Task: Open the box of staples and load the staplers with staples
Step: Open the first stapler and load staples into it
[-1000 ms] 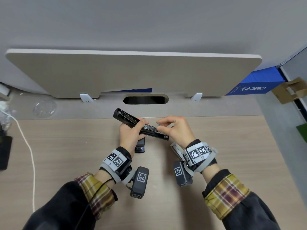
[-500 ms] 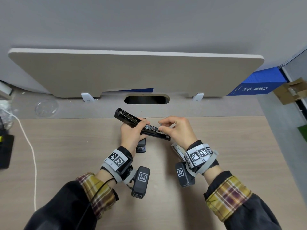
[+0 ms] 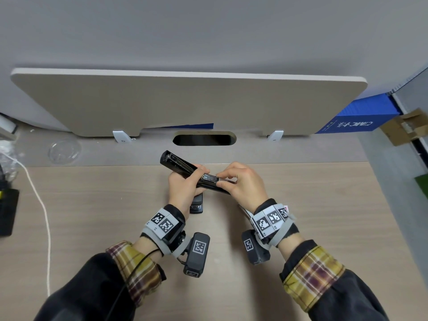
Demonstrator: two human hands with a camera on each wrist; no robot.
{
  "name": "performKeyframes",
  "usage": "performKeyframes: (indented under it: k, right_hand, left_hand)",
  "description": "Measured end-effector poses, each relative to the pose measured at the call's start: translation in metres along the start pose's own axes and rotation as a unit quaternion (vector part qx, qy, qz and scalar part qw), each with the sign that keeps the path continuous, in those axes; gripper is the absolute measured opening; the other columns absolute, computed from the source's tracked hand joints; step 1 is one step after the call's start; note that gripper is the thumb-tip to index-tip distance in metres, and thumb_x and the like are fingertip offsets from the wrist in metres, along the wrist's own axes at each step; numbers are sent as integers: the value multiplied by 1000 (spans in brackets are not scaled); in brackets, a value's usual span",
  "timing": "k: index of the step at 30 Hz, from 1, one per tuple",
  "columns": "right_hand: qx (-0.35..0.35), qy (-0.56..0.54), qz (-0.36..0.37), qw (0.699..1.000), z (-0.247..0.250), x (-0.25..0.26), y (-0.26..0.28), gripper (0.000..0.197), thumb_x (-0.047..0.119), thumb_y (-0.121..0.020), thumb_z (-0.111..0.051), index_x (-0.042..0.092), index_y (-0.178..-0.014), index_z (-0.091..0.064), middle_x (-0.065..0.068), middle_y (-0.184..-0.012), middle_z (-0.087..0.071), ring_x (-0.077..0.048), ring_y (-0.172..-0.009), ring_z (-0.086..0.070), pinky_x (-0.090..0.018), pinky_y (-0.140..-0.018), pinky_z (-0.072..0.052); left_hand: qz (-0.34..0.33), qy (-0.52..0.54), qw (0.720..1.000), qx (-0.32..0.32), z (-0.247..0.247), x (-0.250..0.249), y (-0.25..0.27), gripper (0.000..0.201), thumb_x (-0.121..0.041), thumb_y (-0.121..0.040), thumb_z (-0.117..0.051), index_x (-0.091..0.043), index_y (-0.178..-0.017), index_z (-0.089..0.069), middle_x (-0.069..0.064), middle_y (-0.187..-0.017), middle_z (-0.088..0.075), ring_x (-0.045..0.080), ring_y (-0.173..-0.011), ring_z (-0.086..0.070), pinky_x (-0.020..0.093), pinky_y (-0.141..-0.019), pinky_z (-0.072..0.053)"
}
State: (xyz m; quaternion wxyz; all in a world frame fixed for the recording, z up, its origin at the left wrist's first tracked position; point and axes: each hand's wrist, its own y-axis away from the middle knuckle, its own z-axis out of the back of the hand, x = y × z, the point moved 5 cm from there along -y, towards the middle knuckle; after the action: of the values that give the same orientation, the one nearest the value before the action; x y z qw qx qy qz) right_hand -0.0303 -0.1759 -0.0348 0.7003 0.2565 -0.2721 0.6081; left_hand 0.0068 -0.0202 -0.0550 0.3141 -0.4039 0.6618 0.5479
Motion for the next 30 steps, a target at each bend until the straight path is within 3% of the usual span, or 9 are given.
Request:
performKeyframes:
  k: [4, 7, 13, 17, 21, 23, 25, 27, 30]
  right_hand:
    - [5, 26, 5, 1000, 2, -3, 1, 13, 31, -82, -71, 30, -95, -75, 10, -89, -65, -11, -87, -54, -34, -73, -46]
    - [19, 12, -3, 1000, 0, -4, 1, 16, 33, -81, -72, 28, -96, -75, 10, -89, -65, -11, -86, -57, -35, -76, -48]
    - [2, -49, -62, 997, 0, -12, -3, 11, 37, -81, -70, 27, -85, -73, 9, -87, -66, -10, -79, -59, -35, -76, -50]
    - [-10, -118, -124, 985, 0, -26, -1, 9, 33, -82, -71, 25, -86, -72, 4, -92, -67, -12, -82, -59, -26, -76, -46]
    - [39, -237, -129, 962, 4, -26, 7, 26, 27, -86, -69, 19, -111, -67, 4, -108, -68, -9, -96, -63, -22, -85, -50]
    - [68, -232, -100, 965, 4, -21, 9, 33, 18, -83, -74, 18, -114, -64, 1, -103, -70, -11, -84, -66, -29, -77, -57]
    - [52, -234, -105, 965, 7, -19, 9, 26, 15, -82, -73, 15, -107, -66, -10, -86, -70, -20, -64, -64, -41, -59, -58]
    - [39, -259, -110, 959, 12, -17, 7, 19, 13, -83, -73, 12, -101, -67, -13, -73, -67, -20, -56, -62, -36, -52, -55]
    - [45, -276, -109, 954, 18, -13, 6, 17, 11, -83, -73, 7, -99, -67, -12, -75, -67, -17, -54, -62, -28, -53, -55]
  left_hand:
    - [-3, 1, 1000, 4, 1, 0, 0, 19, -6, -83, -69, 9, -95, -66, 14, -90, -69, 21, -82, -70, 31, -67, -60]
    - [-2, 8, 1000, 5, 0, 1, 2, 13, -6, -83, -68, 3, -92, -67, 12, -90, -70, 20, -82, -70, 28, -63, -59]
    - [0, 15, 1000, 20, -1, 1, 3, 4, -9, -84, -69, -6, -86, -68, 13, -92, -71, 23, -87, -71, 31, -66, -58]
    - [2, 12, 1000, 17, 2, 2, 1, 8, -13, -87, -67, -6, -85, -70, 19, -99, -71, 23, -92, -71, 33, -69, -59]
    - [12, 40, 999, 7, 5, 0, -5, 17, -17, -92, -62, -2, -93, -68, 19, -101, -72, 27, -97, -71, 41, -78, -60]
    - [4, 38, 999, -5, 4, -3, -8, 28, -22, -94, -62, 6, -98, -66, 19, -98, -73, 27, -93, -73, 38, -74, -61]
    - [-23, -15, 1000, -8, 2, -6, -10, 36, -25, -95, -61, 10, -101, -63, 19, -95, -73, 27, -88, -73, 30, -62, -60]
    - [-58, -91, 994, 9, -2, -10, -10, 36, -29, -93, -62, 5, -105, -60, 18, -97, -71, 27, -89, -73, 28, -56, -58]
    - [-95, -203, 972, 75, -9, -12, -5, 33, -45, -88, -64, -17, -101, -55, 9, -101, -67, 21, -96, -69, 39, -60, -62]
